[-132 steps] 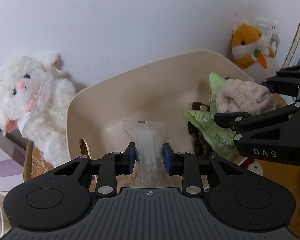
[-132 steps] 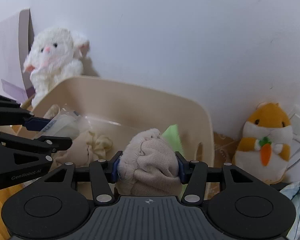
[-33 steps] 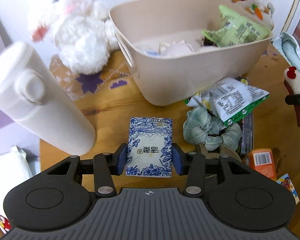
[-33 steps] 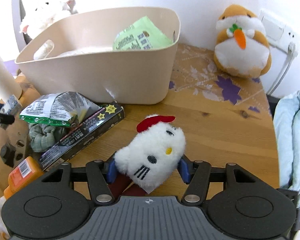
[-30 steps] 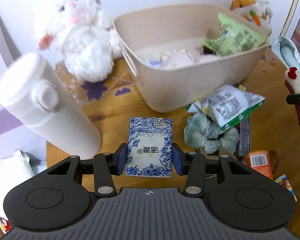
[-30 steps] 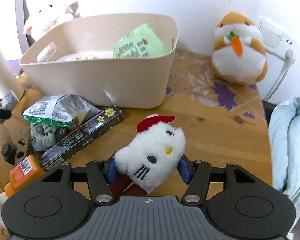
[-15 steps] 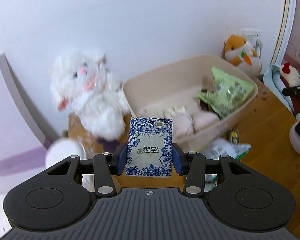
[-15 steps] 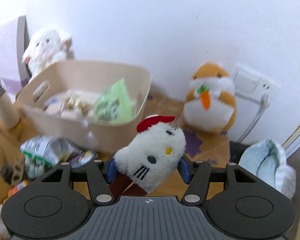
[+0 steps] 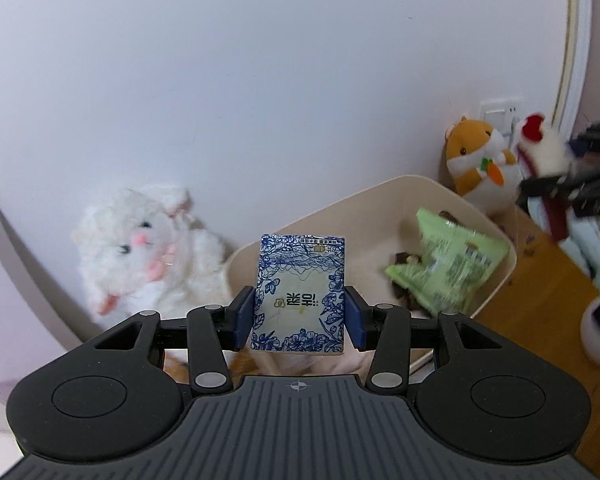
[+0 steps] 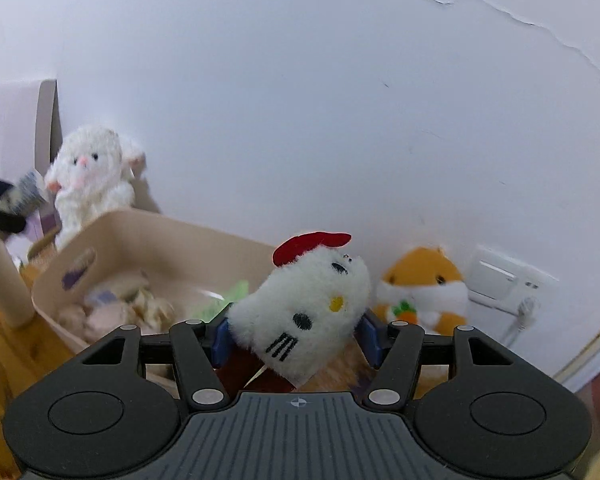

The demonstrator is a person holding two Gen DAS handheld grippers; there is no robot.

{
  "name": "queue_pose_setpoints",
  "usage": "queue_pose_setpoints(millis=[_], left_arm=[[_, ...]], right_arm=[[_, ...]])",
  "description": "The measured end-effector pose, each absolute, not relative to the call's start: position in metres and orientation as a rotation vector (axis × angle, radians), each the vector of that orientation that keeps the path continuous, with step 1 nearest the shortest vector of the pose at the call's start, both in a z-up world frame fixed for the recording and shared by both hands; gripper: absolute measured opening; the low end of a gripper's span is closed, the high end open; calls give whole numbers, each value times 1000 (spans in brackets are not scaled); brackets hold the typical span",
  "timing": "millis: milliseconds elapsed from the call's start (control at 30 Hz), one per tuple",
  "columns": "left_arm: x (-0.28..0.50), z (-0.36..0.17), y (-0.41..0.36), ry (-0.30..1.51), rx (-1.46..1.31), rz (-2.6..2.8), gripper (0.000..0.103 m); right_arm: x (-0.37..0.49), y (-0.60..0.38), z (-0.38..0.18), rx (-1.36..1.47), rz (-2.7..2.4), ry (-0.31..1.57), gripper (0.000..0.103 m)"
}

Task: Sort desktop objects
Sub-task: 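Lift the card box and Hello Kitty plush over the basket and open both tools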

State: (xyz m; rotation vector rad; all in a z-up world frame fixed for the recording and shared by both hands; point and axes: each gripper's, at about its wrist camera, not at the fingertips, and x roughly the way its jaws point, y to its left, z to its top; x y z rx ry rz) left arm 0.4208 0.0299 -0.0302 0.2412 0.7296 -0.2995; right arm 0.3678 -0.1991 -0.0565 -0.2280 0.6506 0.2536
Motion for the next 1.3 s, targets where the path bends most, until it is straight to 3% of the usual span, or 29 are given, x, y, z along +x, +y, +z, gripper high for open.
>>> queue_pose_setpoints(millis=[267, 367, 433, 533, 567, 700, 933, 1300], left_arm=[[453, -74, -11, 800, 261, -232, 47], [466, -96, -14, 863, 265, -184, 47], [473, -108, -13, 910, 244, -154, 47], [478, -118, -8, 953, 220, -146, 48], [478, -120, -7, 961, 215, -153, 48], [474, -122, -8, 954, 241, -167, 71], [466, -113, -13, 914, 254, -170, 75], [424, -88, -10, 823, 225, -136, 77]], right_arm=[[401, -138, -88, -275, 280, 722, 63], [410, -120, -103, -293, 301, 772, 53], [417, -111, -115, -316, 294, 800, 40], [419, -108, -120, -303, 295, 805, 42], [418, -108, -120, -304, 304, 802, 44], [414, -113, -117, -336, 323, 775, 57], [401, -137, -96, -285, 312, 699, 78], [366, -188, -85, -227, 269, 706, 93]])
